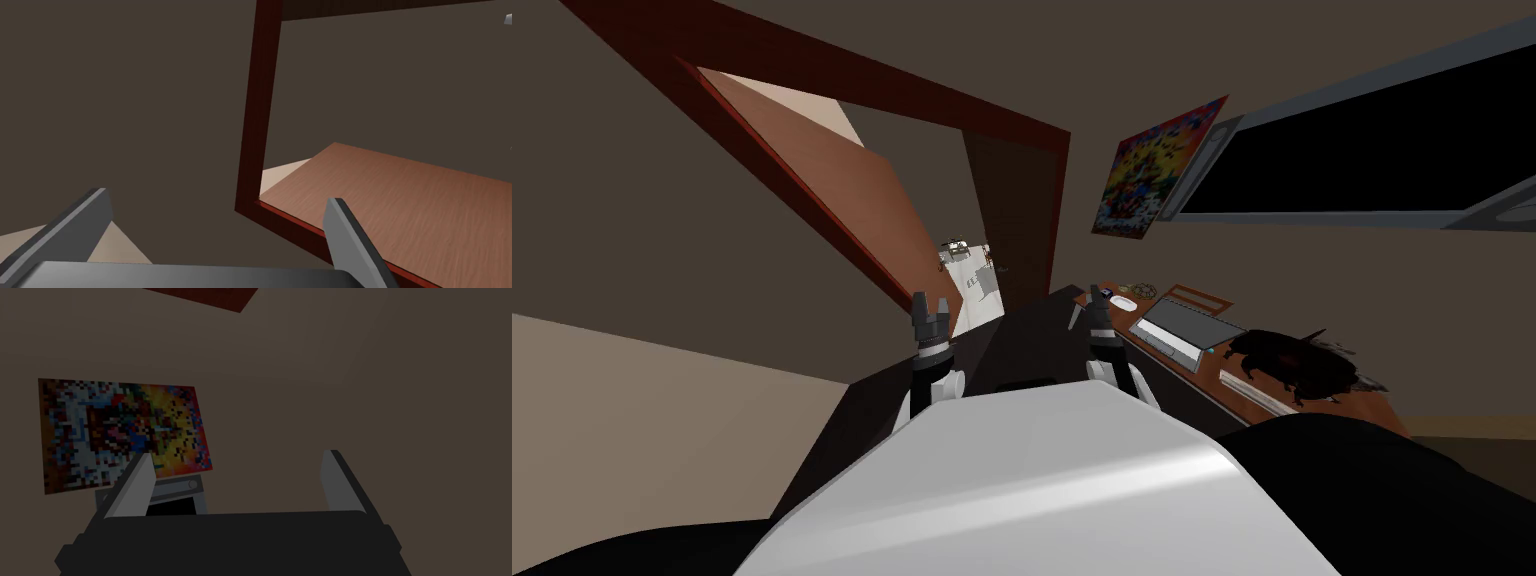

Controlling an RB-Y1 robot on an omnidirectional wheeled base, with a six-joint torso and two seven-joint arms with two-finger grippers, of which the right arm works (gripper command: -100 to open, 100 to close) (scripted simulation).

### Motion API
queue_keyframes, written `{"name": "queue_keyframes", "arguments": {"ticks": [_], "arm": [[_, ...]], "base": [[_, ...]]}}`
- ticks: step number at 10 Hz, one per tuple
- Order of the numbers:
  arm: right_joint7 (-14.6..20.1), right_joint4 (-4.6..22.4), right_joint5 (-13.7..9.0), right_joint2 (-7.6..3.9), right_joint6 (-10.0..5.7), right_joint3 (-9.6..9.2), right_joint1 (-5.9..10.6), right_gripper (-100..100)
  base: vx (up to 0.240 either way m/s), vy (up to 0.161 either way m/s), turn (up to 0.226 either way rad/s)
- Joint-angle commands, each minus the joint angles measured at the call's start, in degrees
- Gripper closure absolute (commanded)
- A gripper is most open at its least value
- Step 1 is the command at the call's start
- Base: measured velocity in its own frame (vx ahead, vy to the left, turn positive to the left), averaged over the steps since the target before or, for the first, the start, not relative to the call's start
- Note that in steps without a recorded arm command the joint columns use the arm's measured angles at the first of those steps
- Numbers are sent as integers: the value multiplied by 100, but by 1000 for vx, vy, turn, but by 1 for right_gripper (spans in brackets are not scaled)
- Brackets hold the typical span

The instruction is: Push the door open

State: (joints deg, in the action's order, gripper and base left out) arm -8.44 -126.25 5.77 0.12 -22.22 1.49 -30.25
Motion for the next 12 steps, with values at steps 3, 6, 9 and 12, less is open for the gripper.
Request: {"name": "queue_keyframes", "arguments": {"ticks": [3, 6, 9, 12], "arm": [[55, 360, -29, -105, -95, -182, 144, -100], [115, 756, -61, -196, -199, -383, 302, -100], [167, 1092, -89, -258, -288, -553, 437, -100], [223, 1463, -119, -319, -386, -742, 586, -100]], "base": [[179, 25, -39], [192, 24, -37], [129, 24, -38], [123, 26, -38]]}}
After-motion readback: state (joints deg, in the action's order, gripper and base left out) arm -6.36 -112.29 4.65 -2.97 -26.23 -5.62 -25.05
